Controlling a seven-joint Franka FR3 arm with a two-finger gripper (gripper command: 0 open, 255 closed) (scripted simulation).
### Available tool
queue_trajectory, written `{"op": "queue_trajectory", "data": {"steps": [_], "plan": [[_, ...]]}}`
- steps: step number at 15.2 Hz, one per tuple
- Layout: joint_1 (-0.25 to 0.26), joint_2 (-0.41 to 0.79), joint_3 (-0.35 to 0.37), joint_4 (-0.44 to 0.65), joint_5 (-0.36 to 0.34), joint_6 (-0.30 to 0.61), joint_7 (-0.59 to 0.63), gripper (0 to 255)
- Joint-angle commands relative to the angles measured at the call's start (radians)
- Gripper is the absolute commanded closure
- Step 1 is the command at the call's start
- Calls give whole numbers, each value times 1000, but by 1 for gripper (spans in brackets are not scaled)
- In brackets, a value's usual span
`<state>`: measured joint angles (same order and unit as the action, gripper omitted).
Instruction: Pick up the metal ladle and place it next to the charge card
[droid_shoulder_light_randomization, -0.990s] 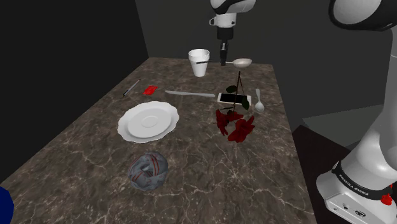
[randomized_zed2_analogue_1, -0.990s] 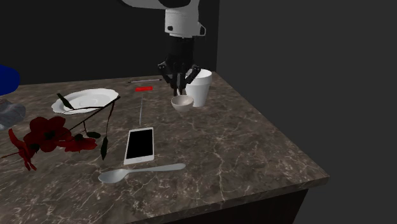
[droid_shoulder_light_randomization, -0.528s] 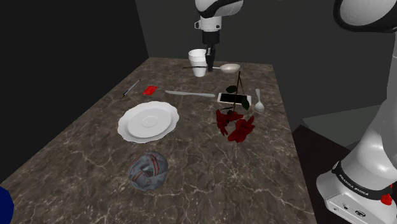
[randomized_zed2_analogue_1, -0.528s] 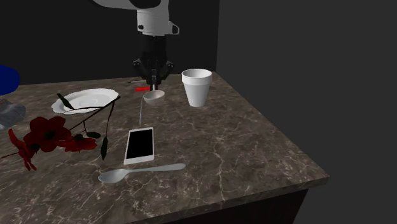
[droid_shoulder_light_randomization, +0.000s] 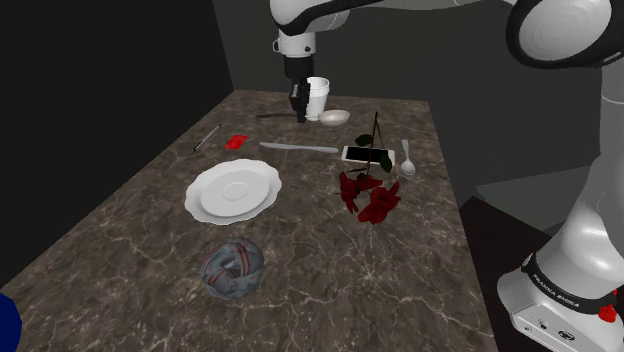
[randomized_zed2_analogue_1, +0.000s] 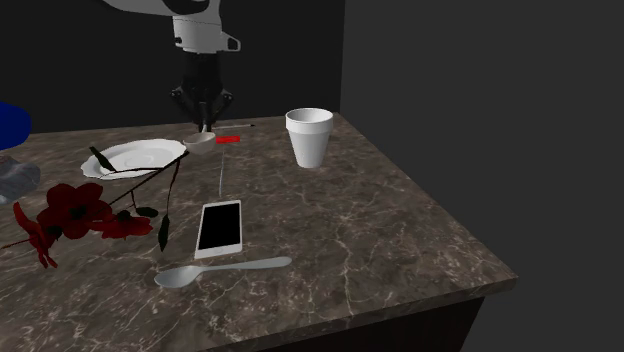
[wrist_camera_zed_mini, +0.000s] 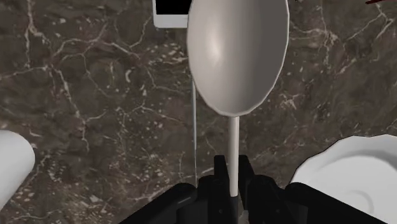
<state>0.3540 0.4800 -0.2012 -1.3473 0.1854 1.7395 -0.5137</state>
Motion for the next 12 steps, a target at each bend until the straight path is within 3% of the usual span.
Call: {"op": "queue_trajectory", "data": {"steps": [1, 6, 12], "plan": [[22, 27, 11, 44, 2, -12, 38, 255], [71, 109, 36, 175, 6, -52, 124, 255], [76, 111, 37, 98, 8, 26, 114, 255]]}}
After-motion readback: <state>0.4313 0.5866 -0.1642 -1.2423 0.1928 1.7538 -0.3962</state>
